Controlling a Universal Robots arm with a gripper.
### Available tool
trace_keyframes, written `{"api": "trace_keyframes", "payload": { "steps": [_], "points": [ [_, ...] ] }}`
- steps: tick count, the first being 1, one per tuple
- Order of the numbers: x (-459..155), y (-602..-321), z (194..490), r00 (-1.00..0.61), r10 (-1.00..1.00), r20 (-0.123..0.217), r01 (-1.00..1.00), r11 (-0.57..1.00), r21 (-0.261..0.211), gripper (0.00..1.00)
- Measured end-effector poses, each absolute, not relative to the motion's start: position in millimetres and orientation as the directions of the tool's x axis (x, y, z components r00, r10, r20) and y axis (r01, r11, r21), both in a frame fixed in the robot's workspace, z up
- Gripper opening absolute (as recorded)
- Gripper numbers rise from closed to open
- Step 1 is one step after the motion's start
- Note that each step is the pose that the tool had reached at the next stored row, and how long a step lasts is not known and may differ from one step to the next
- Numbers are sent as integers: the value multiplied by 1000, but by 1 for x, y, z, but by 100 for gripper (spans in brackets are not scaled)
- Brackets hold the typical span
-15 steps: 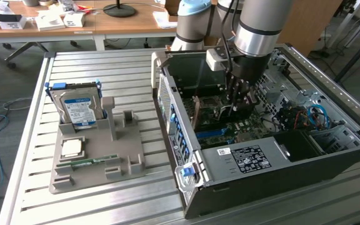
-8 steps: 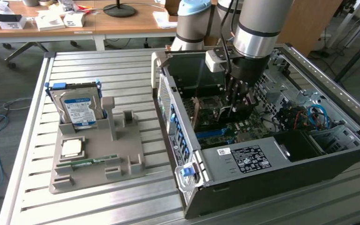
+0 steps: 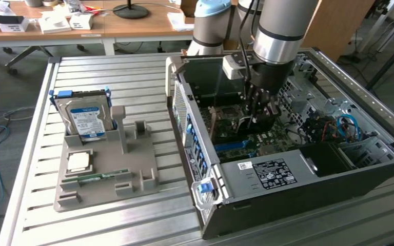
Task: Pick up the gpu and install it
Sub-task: 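Insert the gpu into the slot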
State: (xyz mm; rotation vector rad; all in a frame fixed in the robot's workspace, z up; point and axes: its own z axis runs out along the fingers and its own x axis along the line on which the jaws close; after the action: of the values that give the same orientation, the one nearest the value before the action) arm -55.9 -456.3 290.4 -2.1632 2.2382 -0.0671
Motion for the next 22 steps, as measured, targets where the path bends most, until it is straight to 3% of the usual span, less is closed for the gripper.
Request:
{"api": "trace_keyframes", "payload": {
  "steps": [22],
  "points": [
    [-60,-456,273,-34,-999,10,-998,34,-51,26]
  ]
}}
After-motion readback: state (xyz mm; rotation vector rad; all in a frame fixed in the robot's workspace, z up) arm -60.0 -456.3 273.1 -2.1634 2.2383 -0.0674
